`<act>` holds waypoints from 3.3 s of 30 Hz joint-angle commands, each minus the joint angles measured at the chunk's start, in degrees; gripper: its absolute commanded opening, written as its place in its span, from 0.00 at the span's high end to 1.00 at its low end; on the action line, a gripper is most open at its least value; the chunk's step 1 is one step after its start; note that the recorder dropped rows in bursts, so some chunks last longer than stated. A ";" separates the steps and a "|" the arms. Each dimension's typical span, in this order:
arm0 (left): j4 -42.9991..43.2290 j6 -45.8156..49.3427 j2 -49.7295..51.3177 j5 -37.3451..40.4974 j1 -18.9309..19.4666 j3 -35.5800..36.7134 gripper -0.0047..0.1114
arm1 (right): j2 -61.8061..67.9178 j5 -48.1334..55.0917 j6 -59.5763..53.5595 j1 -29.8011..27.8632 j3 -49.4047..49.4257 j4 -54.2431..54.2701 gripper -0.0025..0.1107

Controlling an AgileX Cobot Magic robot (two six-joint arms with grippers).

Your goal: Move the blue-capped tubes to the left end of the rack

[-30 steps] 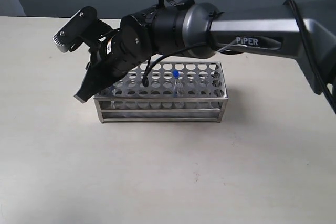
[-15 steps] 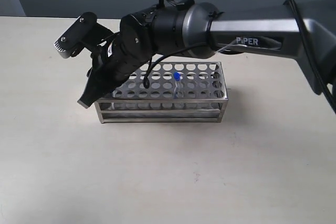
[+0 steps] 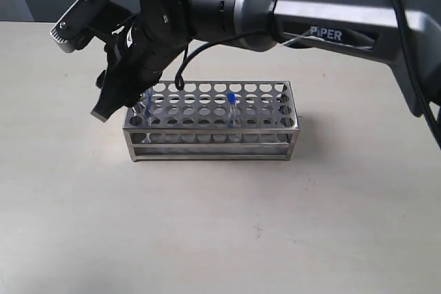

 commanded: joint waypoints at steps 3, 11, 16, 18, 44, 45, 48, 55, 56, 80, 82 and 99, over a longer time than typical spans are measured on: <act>-0.24 -0.08 -0.21 0.13 -0.53 0.19 0.96 | -5.45 -0.48 18.37 -3.37 -0.97 -17.42 0.54; -0.24 0.06 -0.21 0.13 -0.53 0.19 0.96 | -15.22 -0.48 27.14 -13.28 9.20 -15.67 0.54; -0.24 0.06 -0.21 0.13 -0.53 0.19 0.96 | -18.64 -6.09 27.14 -13.95 22.41 -12.94 0.54; -0.24 0.06 -0.21 0.13 -0.53 0.19 0.96 | -19.24 -10.66 27.04 -13.69 26.94 -11.69 0.54; -0.24 -0.12 -0.21 0.13 -0.53 0.19 0.96 | -15.86 -20.85 27.14 -13.69 35.63 -7.48 0.54; -0.24 -0.12 -0.21 0.13 -0.53 0.19 0.96 | -15.20 -20.70 27.14 -13.69 35.91 -7.48 0.54; -0.24 -0.12 -0.21 0.13 -0.53 0.19 0.96 | -14.00 -20.69 27.14 -13.69 36.14 -7.48 0.54; -0.24 -0.12 -0.21 0.13 -0.53 0.19 0.96 | -13.90 -21.85 27.03 -13.69 36.14 -7.23 0.98; -0.24 -0.12 -0.21 0.13 -0.53 0.19 0.96 | -13.90 -21.85 27.03 -13.69 36.14 -7.06 0.97; -0.24 -0.12 -0.21 0.13 -0.53 0.19 0.96 | -20.61 -29.37 26.12 -4.02 31.15 -8.50 0.98; -0.24 -0.12 -0.21 0.13 -0.53 0.19 0.96 | -19.07 -29.30 26.12 -2.53 29.01 -8.40 0.98; -0.24 -0.12 -0.21 0.13 -0.53 0.19 0.96 | -11.76 -27.29 26.12 2.63 22.76 -8.40 0.98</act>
